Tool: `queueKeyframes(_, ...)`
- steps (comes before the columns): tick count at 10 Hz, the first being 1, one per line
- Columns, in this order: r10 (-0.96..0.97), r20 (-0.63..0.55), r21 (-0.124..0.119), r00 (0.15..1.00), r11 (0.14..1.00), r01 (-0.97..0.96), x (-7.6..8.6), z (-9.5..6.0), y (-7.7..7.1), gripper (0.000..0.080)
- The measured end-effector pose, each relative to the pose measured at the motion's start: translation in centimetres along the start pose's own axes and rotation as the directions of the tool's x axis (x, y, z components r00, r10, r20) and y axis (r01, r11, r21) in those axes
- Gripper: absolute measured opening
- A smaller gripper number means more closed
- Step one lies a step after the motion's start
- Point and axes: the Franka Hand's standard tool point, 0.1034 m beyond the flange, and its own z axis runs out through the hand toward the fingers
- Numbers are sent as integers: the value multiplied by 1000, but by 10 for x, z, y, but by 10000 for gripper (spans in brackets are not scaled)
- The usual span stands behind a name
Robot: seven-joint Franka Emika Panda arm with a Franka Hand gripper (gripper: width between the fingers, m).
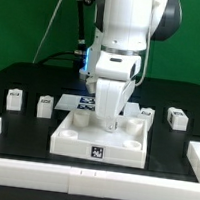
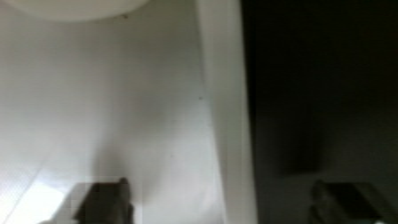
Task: Assemble one leg
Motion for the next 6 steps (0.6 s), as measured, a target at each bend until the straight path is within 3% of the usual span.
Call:
queueKeyframes(1, 0, 0, 0, 1000, 1000, 0, 0, 0, 0, 260)
queueKeyframes(2, 0, 0, 0, 1000, 1000, 0, 0, 0, 0, 260)
queueKeyframes(3, 0, 0, 0, 1000, 1000, 0, 0, 0, 0, 85)
queueKeyframes(6, 1, -1, -3, 1000, 1000, -1, 1, 0, 1, 58)
